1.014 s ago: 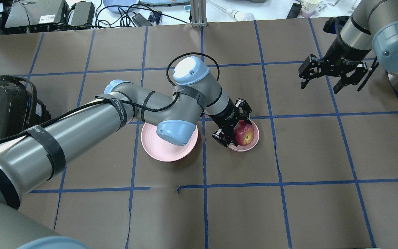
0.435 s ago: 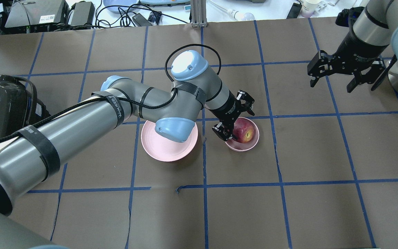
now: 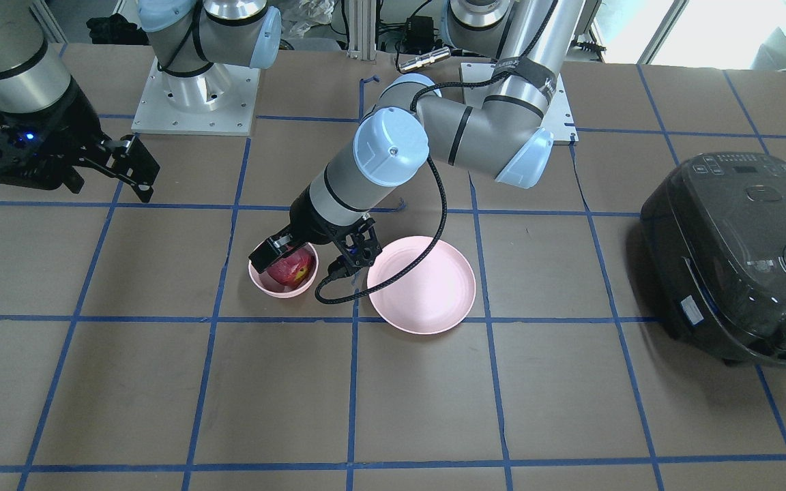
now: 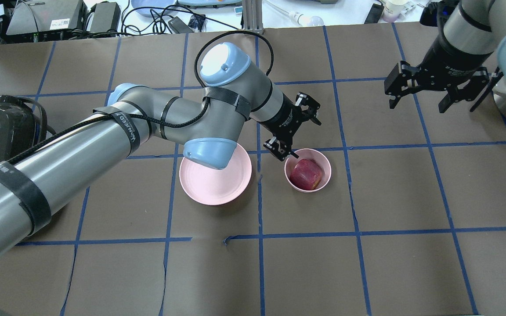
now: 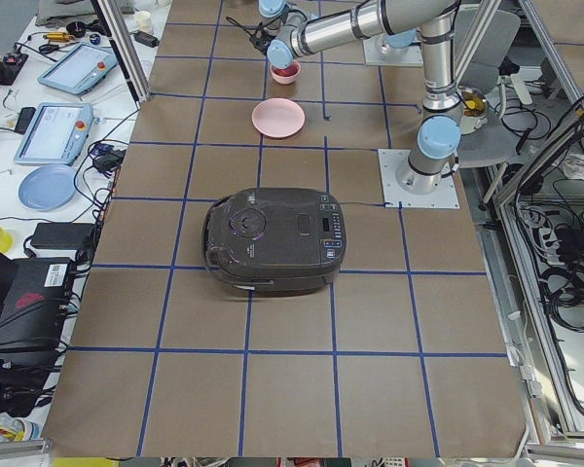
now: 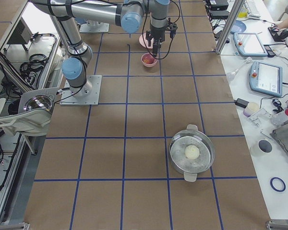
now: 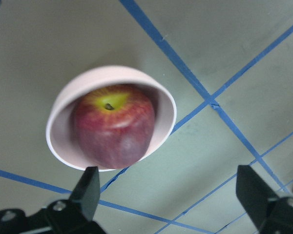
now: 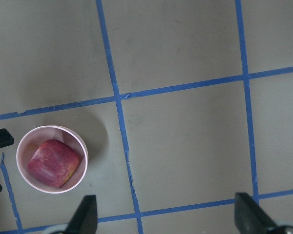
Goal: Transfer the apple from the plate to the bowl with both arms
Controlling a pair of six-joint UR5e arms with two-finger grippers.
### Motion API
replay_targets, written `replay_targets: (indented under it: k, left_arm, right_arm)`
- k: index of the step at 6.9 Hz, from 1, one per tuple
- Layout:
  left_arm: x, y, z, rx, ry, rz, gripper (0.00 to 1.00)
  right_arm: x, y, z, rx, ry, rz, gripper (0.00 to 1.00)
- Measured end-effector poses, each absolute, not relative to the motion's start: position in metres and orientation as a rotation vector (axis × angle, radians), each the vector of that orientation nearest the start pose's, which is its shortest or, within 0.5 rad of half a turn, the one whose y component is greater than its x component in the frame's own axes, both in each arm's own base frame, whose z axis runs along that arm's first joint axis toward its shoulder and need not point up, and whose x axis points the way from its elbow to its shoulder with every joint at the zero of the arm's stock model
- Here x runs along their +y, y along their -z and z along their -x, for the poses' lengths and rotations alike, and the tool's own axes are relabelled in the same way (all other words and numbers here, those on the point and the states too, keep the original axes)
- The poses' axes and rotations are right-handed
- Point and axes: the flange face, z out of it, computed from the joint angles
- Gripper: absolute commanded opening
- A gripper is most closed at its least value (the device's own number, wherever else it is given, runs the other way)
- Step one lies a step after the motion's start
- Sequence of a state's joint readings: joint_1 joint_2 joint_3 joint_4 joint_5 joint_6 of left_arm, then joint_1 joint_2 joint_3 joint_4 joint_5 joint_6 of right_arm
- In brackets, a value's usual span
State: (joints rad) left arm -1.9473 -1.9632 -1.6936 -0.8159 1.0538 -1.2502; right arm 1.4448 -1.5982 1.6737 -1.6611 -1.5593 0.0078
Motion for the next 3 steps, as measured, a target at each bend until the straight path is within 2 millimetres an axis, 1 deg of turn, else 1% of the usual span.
replay_targets:
  k: [1, 2, 3]
  left_arm:
    - [-0.514, -0.331, 0.388, -2.378, 0.240, -1.009, 1.00]
    - [-0.511, -0.365, 0.379, -2.388, 0.213, -0.981, 1.00]
    - [-0.501, -0.403, 0.369, -2.433, 0.198, -0.952, 1.00]
  right_arm:
    - [-0.492, -0.468, -0.087, 3.122, 0.048, -0.176, 1.00]
    - [-0.491, -0.469, -0.096, 3.121, 0.029, -0.149, 1.00]
    - [-0.489, -0.463, -0.101, 3.122, -0.027, -0.133, 1.00]
